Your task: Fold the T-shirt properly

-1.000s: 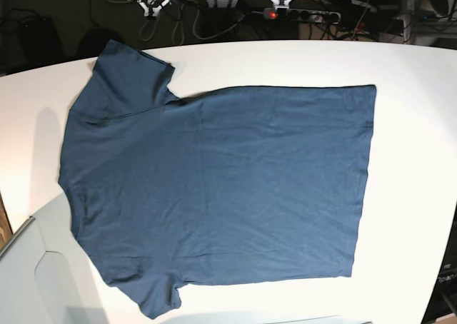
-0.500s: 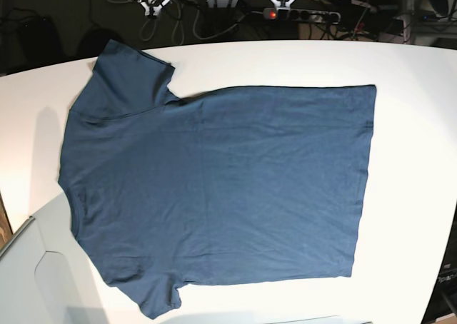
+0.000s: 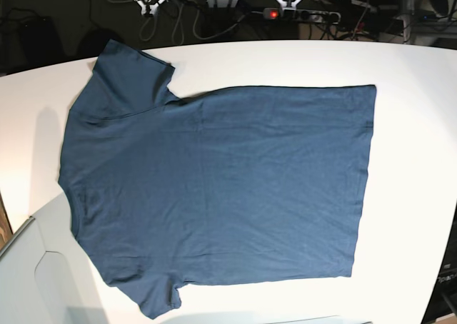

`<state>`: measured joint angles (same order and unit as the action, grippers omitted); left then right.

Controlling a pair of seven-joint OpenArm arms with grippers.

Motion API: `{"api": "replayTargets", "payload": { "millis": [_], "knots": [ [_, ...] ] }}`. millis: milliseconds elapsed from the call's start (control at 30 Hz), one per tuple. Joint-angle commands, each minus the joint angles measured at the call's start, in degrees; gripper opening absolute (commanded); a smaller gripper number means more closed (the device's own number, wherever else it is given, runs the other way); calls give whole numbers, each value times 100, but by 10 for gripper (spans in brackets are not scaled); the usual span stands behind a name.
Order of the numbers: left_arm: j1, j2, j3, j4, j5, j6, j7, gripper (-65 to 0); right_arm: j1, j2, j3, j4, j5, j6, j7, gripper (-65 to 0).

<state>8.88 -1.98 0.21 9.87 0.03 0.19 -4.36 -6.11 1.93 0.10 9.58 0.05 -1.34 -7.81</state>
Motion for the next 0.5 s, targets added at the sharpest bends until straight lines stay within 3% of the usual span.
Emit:
{"api": "replayTargets", "payload": {
  "millis": [0,467],
  "knots": [
    [39,-26,10,11,19,-14,-8,-650,-35,13,3,13,-19,121,-14,-650],
    [57,-35,10,20,19,-14,-8,-650,-26,110,3,57,-19,121,3,-650]
  ]
}}
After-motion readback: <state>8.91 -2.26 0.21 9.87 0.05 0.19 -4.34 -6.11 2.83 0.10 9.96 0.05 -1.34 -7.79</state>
